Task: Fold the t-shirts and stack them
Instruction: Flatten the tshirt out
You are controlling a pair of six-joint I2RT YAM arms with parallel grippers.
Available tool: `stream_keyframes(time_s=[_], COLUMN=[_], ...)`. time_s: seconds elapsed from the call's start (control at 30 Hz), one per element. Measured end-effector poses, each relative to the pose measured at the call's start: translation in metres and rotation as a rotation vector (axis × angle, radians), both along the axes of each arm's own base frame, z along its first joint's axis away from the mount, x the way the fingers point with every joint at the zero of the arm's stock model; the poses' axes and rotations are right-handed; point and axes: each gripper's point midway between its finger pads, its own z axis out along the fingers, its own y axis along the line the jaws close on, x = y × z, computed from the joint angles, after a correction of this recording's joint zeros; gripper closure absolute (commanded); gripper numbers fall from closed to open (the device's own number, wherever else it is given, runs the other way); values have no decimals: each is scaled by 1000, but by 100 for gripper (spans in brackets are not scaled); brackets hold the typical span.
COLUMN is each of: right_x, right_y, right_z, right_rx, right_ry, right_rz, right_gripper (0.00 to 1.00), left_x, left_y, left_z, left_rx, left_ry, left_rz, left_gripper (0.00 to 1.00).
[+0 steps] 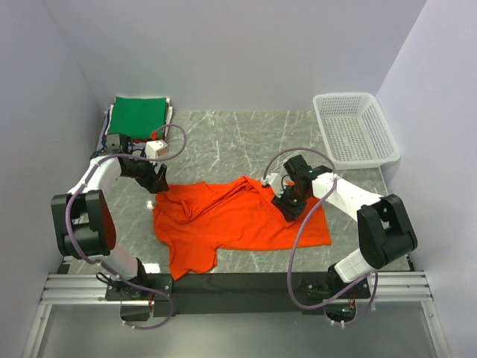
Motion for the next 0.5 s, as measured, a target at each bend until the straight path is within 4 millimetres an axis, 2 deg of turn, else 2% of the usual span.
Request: stream_keyframes(time_s=[0.1, 0.5], right_x=[-8, -15], right_y=[3, 8], right_z=[-4, -10], right_rx=[-36, -127], right_ry=[24, 18], right_rz=[-2, -19], right_gripper=[58, 59], left_x=[0, 0], left_y=[0, 0], left_z=[0, 0], left_rx=[0, 1], left_ry=[0, 0], left_rz=[-1, -1], left_gripper=[19, 18])
